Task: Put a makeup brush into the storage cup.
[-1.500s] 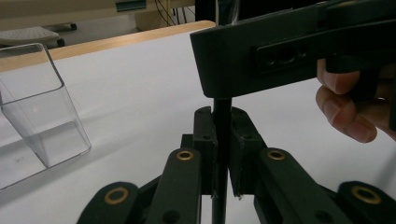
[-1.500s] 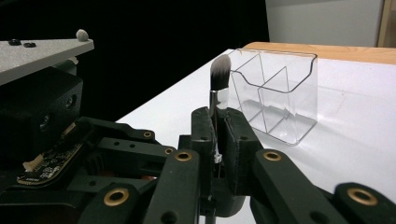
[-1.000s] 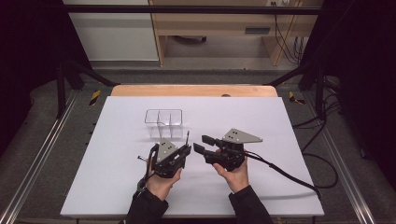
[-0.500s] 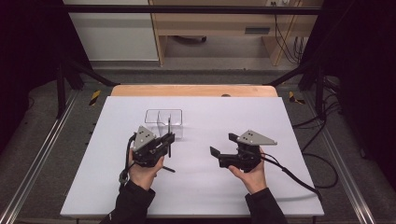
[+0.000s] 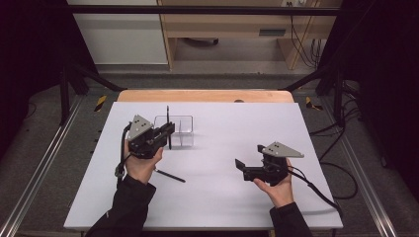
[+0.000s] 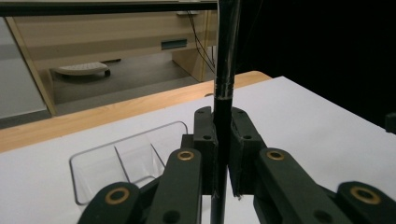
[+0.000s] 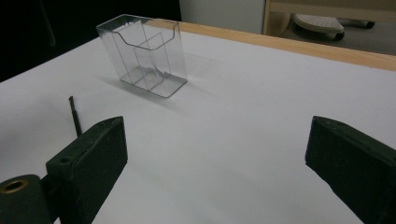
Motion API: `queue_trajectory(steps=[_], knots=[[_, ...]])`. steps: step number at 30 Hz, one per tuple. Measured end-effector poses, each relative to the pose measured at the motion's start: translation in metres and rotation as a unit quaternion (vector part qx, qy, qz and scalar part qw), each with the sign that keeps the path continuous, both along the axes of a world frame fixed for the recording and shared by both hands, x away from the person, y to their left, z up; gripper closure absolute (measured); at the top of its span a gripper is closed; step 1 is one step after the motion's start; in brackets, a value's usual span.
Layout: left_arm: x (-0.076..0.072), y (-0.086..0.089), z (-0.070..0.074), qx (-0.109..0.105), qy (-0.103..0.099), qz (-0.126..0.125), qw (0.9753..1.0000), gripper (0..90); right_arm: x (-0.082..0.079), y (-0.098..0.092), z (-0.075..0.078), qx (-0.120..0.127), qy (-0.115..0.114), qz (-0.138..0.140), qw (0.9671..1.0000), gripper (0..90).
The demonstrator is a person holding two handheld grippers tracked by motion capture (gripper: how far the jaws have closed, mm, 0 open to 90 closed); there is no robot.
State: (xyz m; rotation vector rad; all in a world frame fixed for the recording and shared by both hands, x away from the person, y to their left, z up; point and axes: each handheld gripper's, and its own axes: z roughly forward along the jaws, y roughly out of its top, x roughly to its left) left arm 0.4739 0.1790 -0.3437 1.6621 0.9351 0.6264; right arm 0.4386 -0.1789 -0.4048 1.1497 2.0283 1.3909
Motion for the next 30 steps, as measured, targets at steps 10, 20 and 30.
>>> queue_trajectory(steps=[10, 20, 30], knots=[[0.023, 0.001, 0.015, 0.009, -0.012, 0.005, 0.9999, 82.6, -0.003, -0.015, -0.009, -0.018, 0.010, -0.018, 0.9996, 5.0], [0.055, -0.002, 0.015, 0.029, -0.011, 0.020, 0.9993, 82.6, -0.004, -0.019, -0.012, -0.021, 0.013, -0.024, 0.9994, 4.9], [0.084, -0.001, -0.005, 0.019, -0.002, 0.038, 0.9991, 82.7, -0.003, -0.019, -0.014, -0.025, 0.013, -0.024, 0.9993, 4.7]])
